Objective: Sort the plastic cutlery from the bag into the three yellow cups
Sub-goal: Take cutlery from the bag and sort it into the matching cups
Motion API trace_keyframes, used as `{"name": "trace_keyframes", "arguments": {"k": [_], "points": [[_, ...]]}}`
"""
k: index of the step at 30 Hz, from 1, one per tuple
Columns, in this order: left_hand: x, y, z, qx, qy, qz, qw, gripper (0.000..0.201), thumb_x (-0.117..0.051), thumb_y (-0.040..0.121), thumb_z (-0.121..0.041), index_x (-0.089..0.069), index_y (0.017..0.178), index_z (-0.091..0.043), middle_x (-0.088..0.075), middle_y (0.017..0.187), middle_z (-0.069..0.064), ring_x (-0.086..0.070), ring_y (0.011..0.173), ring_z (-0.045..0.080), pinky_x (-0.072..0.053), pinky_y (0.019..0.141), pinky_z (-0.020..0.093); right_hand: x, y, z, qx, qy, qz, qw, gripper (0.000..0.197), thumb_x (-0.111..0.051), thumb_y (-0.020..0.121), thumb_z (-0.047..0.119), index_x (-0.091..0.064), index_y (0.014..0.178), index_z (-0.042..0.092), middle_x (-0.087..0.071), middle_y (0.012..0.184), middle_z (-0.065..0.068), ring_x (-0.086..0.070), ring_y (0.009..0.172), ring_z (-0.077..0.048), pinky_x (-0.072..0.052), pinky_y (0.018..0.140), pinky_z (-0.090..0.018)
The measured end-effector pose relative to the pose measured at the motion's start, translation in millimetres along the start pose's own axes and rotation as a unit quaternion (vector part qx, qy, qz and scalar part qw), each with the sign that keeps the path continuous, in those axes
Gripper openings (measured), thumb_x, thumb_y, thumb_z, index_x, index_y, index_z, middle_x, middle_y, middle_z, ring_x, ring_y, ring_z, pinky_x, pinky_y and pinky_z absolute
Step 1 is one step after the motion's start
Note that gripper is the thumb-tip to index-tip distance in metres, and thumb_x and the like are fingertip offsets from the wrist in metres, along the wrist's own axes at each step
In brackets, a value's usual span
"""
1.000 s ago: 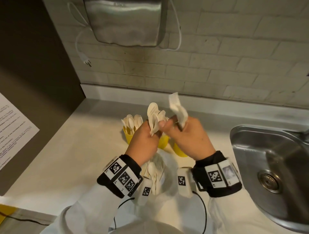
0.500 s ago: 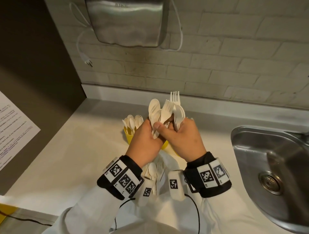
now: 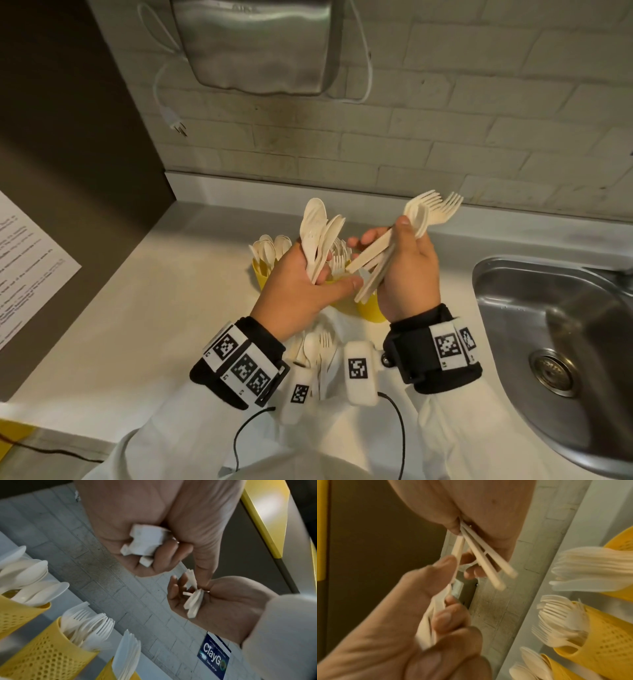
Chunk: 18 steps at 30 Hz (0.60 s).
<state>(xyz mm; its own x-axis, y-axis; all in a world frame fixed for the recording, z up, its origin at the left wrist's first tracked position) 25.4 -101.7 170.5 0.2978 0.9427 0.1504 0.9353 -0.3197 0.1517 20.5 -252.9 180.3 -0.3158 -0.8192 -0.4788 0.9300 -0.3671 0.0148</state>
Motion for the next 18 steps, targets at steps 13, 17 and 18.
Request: {"name": "trace_keyframes", "arguments": {"k": [13,17,18], "points": [[1,5,6,0.026,0.017,-0.053,0.998,0.025,-0.057,0.105,-0.022,-0.061,0.127,-0.033,-0.074,0.100,-0.017,-0.069,0.093,-0.002,-0.054,0.084,0.027,-8,-20,25,0.147,-0.329,0.109,0.927,0.028,-0.078,0.090,0.021,-0.064,0.065,0.019,-0.056,0.051,0.011,-0.048,0.047,-0.004,-0.041,0.051,-0.020],[5,3,12,-0.003,0.122,-0.073,0.990,0.041,-0.055,0.095,0.001,-0.057,0.129,-0.022,-0.070,0.113,-0.008,-0.066,0.107,0.003,-0.055,0.094,0.031,-20,-23,12,0.167,-0.447,0.164,0.863,0.016,-0.083,0.083,0.031,-0.072,0.074,0.024,-0.062,0.056,0.020,-0.057,0.052,-0.001,-0.040,0.052,-0.013],[7,4,15,-0.004,0.143,-0.081,0.986,0.040,-0.055,0.094,0.002,-0.057,0.129,-0.019,-0.070,0.111,-0.006,-0.067,0.105,0.005,-0.056,0.093,0.032,-22,-23,9,0.172,-0.474,0.160,0.848,0.014,-0.082,0.083,0.035,-0.074,0.078,0.024,-0.065,0.060,0.017,-0.061,0.056,-0.003,-0.045,0.053,-0.017]]}}
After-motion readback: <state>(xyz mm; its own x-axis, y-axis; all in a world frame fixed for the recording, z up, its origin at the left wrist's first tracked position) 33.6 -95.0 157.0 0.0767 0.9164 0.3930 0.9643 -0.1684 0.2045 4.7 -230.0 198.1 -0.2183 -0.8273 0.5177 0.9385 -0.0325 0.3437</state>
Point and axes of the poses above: each hand's wrist, its own y-axis towards the middle knuckle, its own x-axis out of the back of the hand, z = x × y, the point moved 3 cm from there along y, towards the middle knuckle
